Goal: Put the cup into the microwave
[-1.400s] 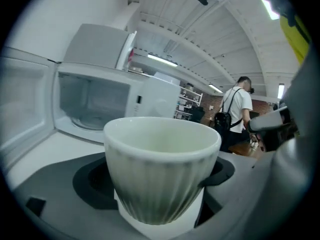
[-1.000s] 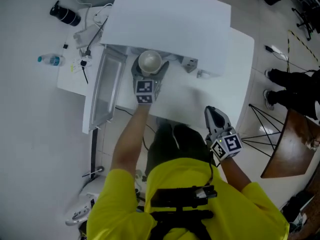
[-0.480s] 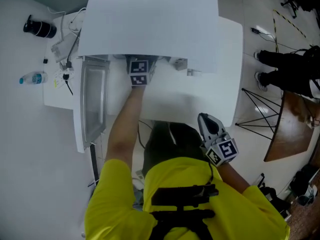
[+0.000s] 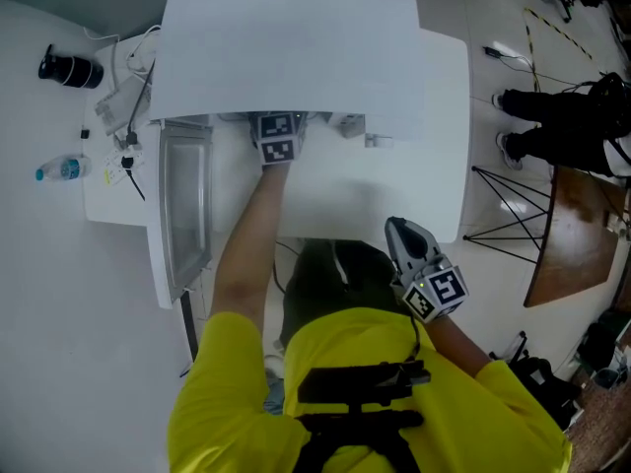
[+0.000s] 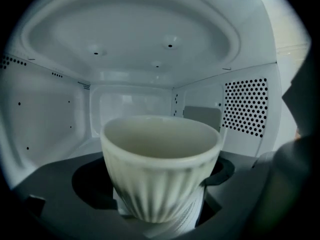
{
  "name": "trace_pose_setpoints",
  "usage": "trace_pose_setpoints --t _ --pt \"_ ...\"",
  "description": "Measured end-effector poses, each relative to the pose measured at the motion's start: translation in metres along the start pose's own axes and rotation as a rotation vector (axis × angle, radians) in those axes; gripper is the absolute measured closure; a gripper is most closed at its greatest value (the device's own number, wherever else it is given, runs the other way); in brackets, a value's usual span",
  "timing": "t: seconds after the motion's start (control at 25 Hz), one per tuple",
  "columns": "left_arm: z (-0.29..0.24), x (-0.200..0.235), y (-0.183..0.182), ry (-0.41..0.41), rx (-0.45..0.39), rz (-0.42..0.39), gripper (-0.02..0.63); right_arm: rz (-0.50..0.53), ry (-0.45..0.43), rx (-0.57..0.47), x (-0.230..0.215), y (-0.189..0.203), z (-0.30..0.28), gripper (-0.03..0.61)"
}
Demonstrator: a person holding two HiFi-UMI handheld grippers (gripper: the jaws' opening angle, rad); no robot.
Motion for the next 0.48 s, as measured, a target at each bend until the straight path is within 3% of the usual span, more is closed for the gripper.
trace_pose_setpoints --t 0.24,0.4,0.48 --pt "0.032 0.005 0.003 -0.015 -0.039 0.024 0.101 -0.003 0.005 -0.019 0.013 -0.006 -0.003 0.574" --pt "0.113 -0.010 0.007 -0.020 -0.033 0.079 0.105 0.020 0.020 -0.067 0.020 -0.030 0.001 0.574" --pt "0.171 -0.024 -0.006 -0.019 -0.057 0.090 0.158 0.038 0.012 -0.099 0.030 -0.050 0.007 0.574"
Point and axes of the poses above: the fingertips, and each gripper's own axes: z backward along the fingers, x to its left, y out of its underside, the point moved 4 cm from there along z, backward along the fingers, and after that the axes turned 6 degrees about y, right-handed, at the moved point
